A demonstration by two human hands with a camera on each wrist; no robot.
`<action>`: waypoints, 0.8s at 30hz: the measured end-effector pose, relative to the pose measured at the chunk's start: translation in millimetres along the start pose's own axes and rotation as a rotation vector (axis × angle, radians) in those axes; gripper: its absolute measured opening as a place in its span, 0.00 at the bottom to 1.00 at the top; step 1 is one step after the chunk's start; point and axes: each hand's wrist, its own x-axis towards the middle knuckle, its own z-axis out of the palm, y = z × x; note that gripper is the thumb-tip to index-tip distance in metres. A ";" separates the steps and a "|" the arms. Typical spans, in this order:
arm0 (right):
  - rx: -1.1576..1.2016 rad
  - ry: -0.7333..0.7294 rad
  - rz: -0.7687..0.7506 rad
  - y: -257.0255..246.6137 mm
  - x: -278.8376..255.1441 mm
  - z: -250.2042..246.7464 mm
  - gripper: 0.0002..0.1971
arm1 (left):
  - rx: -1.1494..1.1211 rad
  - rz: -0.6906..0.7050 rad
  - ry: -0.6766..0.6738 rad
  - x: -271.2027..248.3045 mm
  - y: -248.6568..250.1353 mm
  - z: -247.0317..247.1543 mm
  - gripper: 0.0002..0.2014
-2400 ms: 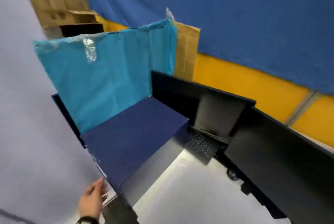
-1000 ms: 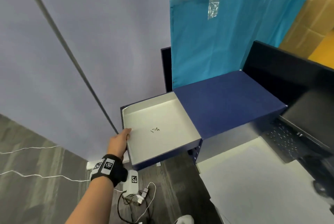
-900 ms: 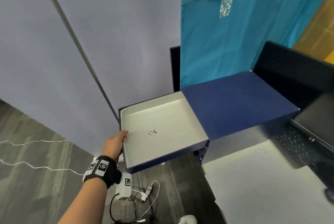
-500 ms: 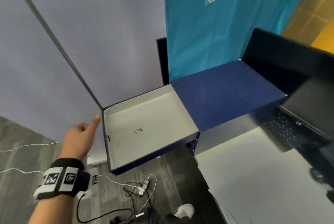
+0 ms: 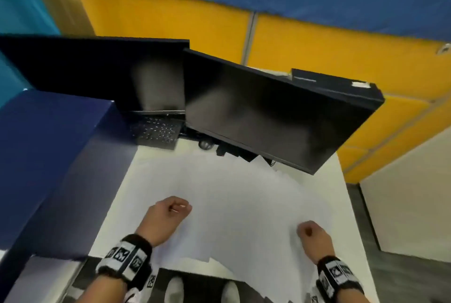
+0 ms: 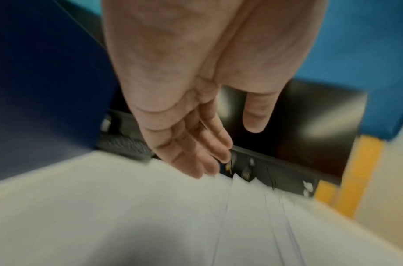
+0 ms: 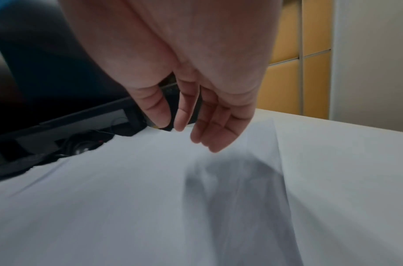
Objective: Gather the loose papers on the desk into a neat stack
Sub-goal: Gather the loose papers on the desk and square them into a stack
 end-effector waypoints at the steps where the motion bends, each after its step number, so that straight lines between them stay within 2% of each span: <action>1: 0.009 0.014 0.026 2.0 9.0 2.2 0.02 | 0.040 -0.025 -0.039 27.7 -0.2 18.2 0.11; 3: -0.024 0.027 0.056 2.2 25.7 5.1 0.09 | 0.114 -0.070 -0.126 69.4 -0.9 50.7 0.19; 5: -0.106 0.063 0.102 4.7 40.4 4.2 0.17 | 0.193 -0.116 -0.153 99.5 1.4 73.0 0.25; 9: -0.138 0.132 0.324 17.9 60.4 -0.1 0.26 | 0.273 -0.165 -0.153 135.3 5.4 95.0 0.37; 12: -0.110 0.156 0.459 29.9 72.1 -0.6 0.31 | 0.281 -0.136 -0.138 147.4 12.0 109.1 0.35; 14: -0.085 0.147 0.496 30.9 79.4 2.6 0.31 | 0.300 -0.132 -0.150 147.3 17.5 120.2 0.34; 17: -0.024 0.143 0.451 15.2 82.4 11.7 0.26 | 0.340 -0.143 -0.203 140.3 22.0 141.8 0.36; 20: -0.009 0.130 0.346 -7.7 78.4 27.4 0.21 | 0.342 -0.152 -0.239 133.7 25.6 163.3 0.33; 24: 0.157 0.054 0.085 -25.3 72.3 40.3 0.16 | 0.265 -0.134 -0.222 127.5 28.0 163.5 0.30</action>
